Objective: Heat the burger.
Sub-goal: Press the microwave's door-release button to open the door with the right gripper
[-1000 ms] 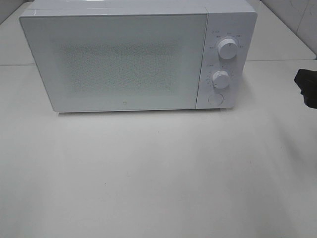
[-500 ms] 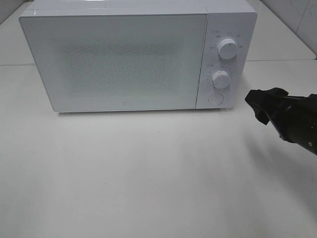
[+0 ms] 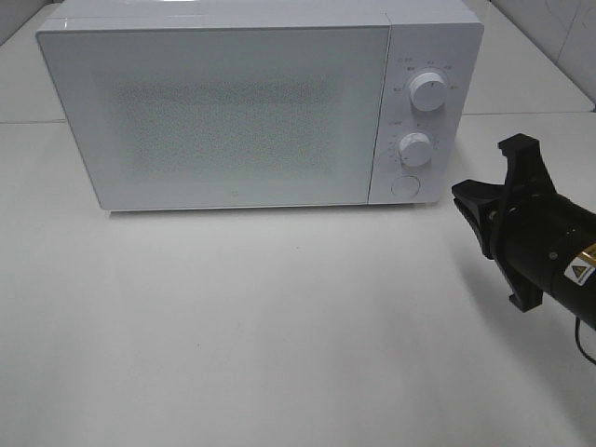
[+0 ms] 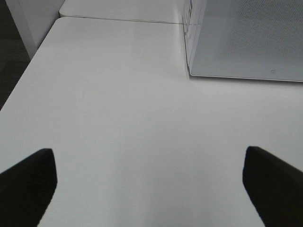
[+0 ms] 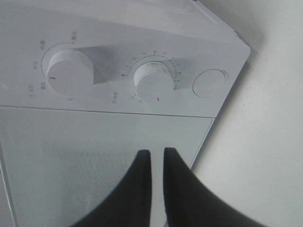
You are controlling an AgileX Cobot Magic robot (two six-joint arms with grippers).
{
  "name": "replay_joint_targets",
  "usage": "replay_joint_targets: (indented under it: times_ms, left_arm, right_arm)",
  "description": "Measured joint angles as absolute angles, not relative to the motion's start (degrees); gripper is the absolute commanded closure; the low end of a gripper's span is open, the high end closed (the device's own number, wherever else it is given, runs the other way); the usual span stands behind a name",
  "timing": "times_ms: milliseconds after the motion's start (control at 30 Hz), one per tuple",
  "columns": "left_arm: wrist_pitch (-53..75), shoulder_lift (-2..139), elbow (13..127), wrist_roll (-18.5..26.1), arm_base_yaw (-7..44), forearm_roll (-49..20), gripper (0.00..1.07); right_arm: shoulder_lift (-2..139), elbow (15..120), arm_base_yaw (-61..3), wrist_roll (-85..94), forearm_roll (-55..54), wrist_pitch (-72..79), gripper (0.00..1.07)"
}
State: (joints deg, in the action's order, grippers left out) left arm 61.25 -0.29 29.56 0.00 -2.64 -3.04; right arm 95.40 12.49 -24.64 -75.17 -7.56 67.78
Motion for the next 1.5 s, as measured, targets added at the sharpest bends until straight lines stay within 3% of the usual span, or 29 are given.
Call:
replay_joint_targets:
  times_ms: [167, 533, 1000, 1500]
  left_arm:
    - [61.25, -0.29, 29.56, 0.0, -2.64, -3.04, 0.07]
    - [61.25, -0.29, 29.56, 0.0, -2.64, -3.04, 0.07]
    - [61.25, -0.29, 29.56, 0.0, -2.64, -3.04, 0.07]
    - [61.25, -0.29, 29.56, 0.0, -2.64, -3.04, 0.07]
  right_arm:
    - [99.06, 12.49, -24.64, -87.49, -10.14, 68.75, 1.07]
    - [99.18, 12.66, -24.64, -89.5, -13.24, 65.72, 1.07]
    - [100.04, 22.69, -24.64, -83.54, -17.02, 55.18, 1.07]
    - [112.76, 34.03, -24.64, -83.42, -17.59, 54.72, 1.07]
